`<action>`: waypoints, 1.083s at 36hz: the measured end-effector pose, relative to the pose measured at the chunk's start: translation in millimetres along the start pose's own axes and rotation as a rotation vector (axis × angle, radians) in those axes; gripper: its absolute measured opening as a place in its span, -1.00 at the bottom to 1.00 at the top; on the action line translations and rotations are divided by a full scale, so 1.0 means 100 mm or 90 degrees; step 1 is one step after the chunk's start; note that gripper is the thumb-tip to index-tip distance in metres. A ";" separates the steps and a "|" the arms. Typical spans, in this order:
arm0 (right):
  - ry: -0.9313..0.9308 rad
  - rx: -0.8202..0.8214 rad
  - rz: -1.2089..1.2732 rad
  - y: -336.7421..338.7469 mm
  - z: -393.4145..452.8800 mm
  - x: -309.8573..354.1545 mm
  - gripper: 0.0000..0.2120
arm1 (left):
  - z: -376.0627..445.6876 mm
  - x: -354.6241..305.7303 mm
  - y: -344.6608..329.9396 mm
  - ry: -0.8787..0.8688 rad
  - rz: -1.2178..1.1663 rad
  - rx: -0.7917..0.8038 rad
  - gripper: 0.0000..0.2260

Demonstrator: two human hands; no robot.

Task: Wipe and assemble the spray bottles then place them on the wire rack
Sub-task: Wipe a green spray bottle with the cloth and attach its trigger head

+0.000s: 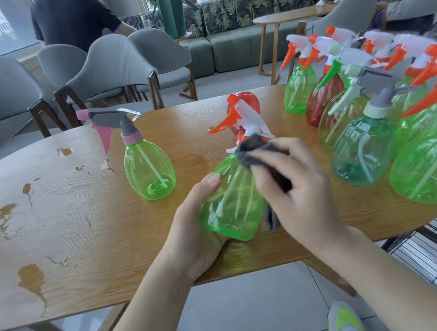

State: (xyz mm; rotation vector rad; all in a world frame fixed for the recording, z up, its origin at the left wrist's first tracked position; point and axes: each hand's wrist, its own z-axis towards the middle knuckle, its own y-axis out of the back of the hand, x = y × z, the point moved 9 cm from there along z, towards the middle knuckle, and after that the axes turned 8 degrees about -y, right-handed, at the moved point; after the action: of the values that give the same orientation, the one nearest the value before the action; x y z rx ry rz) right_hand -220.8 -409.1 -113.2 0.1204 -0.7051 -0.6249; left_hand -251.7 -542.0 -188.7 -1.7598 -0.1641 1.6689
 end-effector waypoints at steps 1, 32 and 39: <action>-0.053 -0.002 0.025 0.02 0.03 -0.08 -0.80 | 0.00 0.01 0.00 0.002 0.000 -0.001 -0.52; 0.293 0.080 -0.099 -0.23 -0.43 0.47 -0.84 | -0.03 0.09 0.02 0.064 -0.054 -0.005 -0.51; 0.080 0.002 -0.031 -0.02 -0.09 0.13 -0.79 | 0.02 -0.01 0.05 -0.019 -0.007 -0.015 -0.59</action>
State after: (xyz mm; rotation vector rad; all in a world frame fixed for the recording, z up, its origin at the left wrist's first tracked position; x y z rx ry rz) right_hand -208.4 -419.1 -112.9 0.1783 -0.5828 -0.6563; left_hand -255.4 -545.4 -190.3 -1.7496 -0.2076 1.6928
